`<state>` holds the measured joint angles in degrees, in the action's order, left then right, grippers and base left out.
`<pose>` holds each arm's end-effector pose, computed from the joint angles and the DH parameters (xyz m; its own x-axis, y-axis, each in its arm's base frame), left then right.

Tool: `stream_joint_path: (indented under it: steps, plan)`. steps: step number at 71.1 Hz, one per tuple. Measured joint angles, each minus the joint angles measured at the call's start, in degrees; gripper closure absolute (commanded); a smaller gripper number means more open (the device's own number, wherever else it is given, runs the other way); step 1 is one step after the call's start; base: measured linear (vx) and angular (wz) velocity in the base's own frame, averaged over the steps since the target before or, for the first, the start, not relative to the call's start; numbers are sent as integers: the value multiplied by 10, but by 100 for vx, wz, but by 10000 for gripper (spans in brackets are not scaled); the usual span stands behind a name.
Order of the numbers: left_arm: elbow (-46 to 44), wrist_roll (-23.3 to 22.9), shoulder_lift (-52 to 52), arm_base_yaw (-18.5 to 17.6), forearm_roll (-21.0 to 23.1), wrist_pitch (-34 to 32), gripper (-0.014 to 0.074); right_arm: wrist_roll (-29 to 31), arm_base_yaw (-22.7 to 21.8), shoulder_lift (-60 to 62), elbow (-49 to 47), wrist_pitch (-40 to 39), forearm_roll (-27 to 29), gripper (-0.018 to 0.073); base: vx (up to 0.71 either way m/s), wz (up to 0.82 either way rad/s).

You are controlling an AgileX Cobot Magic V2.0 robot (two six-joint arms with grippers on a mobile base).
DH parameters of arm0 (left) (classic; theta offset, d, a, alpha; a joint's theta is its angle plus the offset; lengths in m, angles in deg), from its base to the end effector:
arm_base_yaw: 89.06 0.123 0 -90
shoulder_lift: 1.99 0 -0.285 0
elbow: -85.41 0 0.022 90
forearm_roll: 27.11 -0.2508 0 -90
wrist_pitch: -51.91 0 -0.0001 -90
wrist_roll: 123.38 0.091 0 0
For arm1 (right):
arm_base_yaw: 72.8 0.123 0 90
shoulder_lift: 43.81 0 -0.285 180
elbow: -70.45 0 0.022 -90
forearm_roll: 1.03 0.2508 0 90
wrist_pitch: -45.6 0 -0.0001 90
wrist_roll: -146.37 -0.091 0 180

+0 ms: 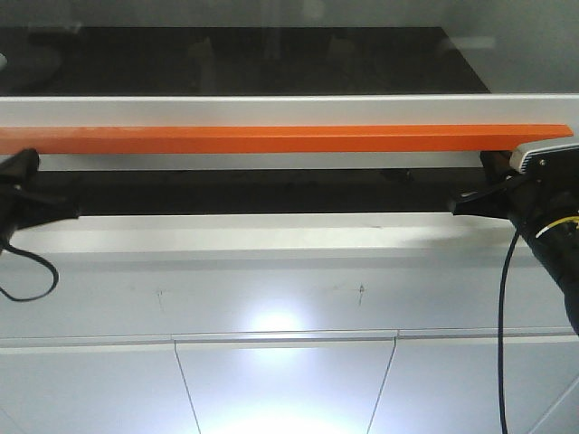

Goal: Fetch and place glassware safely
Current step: 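Lift the sash upward with both grippers to open the hood, then lower the right gripper into the hood toward the glass jar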

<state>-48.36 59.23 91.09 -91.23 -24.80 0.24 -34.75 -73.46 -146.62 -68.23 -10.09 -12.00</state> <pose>0.2863 -0.0080 0.2354 0.0409 0.0190 -0.9990 0.0054 0.9998 0.0192 0.3180 0.0106 0.2121 0.0315 -0.0884 -0.9956 -0.1435 0.9854 -0.0921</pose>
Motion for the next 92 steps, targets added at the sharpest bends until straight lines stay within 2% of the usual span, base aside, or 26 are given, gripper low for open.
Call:
stream_joint_path:
  steps: [10,16,31,53,92]
  plan:
    - [-37,0,-30,0,-8,-7,603,-2,0,23,-6,12,-2,563,0,0]
    - [-56,0,-42,0,-23,12,603,-2,0,39,-7,17,-3,563,0,0]
    - [-90,0,-68,0,-28,57,603,-2,0,79,-7,22,-4,563,0,0]
    - [-93,0,-114,0,-29,78,603,-2,0,140,-20,7,-4,563,0,0]
    - [-93,0,-198,0,-29,135,603,-2,0,223,-39,93,-4,563,0,0]
